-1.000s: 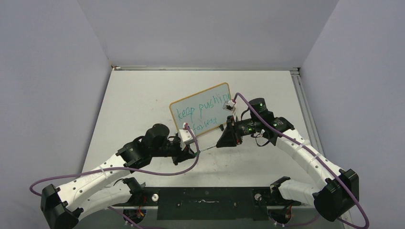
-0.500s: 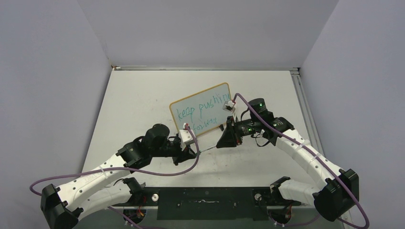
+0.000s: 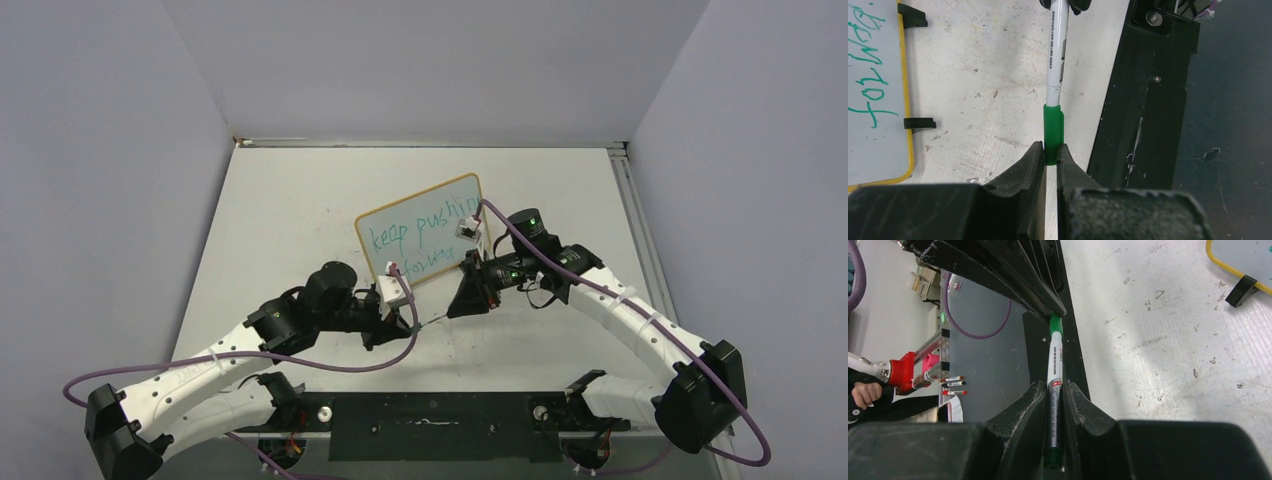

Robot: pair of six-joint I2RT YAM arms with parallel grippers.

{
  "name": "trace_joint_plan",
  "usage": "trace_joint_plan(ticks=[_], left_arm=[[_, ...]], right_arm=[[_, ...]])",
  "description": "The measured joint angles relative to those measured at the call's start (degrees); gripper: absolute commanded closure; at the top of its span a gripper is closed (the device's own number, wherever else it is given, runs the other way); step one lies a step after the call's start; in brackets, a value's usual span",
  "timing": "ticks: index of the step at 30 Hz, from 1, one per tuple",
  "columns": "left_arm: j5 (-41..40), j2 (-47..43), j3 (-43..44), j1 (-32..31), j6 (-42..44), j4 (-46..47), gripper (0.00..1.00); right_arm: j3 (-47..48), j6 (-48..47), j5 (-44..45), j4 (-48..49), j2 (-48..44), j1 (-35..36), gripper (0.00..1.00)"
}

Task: Write a sentence on the whiteboard
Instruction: Close the whiteboard marker at the center of the board.

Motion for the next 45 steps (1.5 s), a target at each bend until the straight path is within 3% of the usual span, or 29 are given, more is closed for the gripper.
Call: trace_joint_plan(ticks=[23, 35, 41, 45], left_arm=[[-0.33, -1.97, -0.02, -0.37, 0.04, -4.02, 0.99], [-5.68, -7.89, 1.14, -0.2, 0.33, -2.47, 0.48], [-6.82, -9.33, 3.39, 0.48, -1.03, -1.46, 0.34], [-8.31, -10.49, 4.85, 1.11, -5.66, 0.15, 0.31]], right_arm=[[-9.73, 16.74, 0.55, 21.27, -1.36, 3.87, 0.95], [-14.12, 25.42, 1.25, 33.75, -5.18, 4.94, 0.95], [-17.57, 30.91, 1.81, 41.42, -6.97, 5.16, 0.95], [-18.6, 33.2, 3.04, 44.13, -7.06, 5.38, 0.95]])
